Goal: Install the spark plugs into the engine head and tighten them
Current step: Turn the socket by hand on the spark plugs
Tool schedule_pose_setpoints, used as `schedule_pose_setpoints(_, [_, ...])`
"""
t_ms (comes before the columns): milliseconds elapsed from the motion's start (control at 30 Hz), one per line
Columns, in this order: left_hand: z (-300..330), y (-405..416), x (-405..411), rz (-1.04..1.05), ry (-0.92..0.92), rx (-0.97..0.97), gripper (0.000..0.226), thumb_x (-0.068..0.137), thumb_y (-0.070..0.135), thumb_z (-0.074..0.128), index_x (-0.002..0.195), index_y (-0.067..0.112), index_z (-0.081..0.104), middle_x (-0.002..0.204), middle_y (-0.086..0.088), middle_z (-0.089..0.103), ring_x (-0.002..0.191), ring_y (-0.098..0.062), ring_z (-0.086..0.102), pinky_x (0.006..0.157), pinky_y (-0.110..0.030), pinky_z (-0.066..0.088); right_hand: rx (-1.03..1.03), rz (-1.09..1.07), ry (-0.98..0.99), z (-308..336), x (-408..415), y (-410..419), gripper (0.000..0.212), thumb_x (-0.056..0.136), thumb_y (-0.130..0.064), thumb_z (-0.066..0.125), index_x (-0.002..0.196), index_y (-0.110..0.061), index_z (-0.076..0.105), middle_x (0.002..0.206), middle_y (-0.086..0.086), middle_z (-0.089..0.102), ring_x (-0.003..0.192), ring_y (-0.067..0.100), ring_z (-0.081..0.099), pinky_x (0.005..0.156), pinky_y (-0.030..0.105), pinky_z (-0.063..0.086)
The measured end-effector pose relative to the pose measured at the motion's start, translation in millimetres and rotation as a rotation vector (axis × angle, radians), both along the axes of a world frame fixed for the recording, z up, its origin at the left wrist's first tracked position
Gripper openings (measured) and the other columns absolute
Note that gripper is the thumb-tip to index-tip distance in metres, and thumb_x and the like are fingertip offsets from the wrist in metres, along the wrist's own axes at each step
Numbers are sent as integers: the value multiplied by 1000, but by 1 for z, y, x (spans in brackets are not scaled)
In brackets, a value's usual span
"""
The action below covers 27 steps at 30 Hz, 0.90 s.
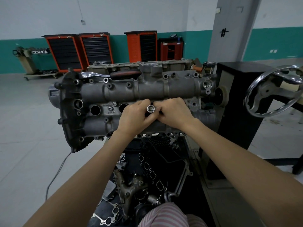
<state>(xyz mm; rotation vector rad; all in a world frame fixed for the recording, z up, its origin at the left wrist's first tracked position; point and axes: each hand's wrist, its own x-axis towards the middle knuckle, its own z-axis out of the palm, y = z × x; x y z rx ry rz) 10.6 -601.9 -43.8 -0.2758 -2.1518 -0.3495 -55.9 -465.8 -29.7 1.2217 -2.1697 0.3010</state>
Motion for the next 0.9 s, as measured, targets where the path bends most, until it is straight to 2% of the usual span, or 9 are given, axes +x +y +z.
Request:
schedule_pose_setpoints(67, [0,-1,-1,19,11,-15,46,86,38,45,58,2,45,50,-12,48,44,-30,46,44,-29,31,11,-11,9,-1,-1,0,23,88,-32,49,84,-14,64,84,9,69,82,33,62,58,32,30])
schedule_pose_setpoints(167, [-1,-1,-2,20,13,-26,46,88,36,43,59,1,46,51,-14,50,45,-32,49,42,-33,35,-18,8,-3,0,0,-1,21,85,-28,54,80,-12,66,77,12,68,75,35,62,56,33,33])
schedule_pose_setpoints(267, [-1,0,0,4,23,-54,42,89,33,41,64,0,48,54,-15,52,46,-32,50,44,-28,29,-78,8,-21,1,3,-2,17,81,-24,58,77,-8,59,70,13,67,67,37,62,54,31,31])
schedule_pose_setpoints(567, [-1,1,2,-17,7,-54,34,83,32,41,69,1,45,58,-10,49,45,-30,46,44,-26,26,-46,46,48,0,2,-2,19,82,-26,56,90,-8,56,77,11,67,74,35,61,52,32,28])
schedule_pose_setpoints(767, [-1,1,3,-8,24,-45,36,82,34,44,64,3,47,55,-8,50,46,-26,47,43,-26,30,-139,100,51,3,7,0,14,72,-9,68,67,-3,57,55,14,60,50,35,57,45,29,29])
schedule_pose_setpoints(900, [-2,1,1,16,43,-55,40,84,35,45,61,2,48,53,-9,51,44,-28,48,42,-27,31,-179,111,39,3,8,0,18,65,-5,75,59,-5,57,50,14,58,43,33,56,41,27,33])
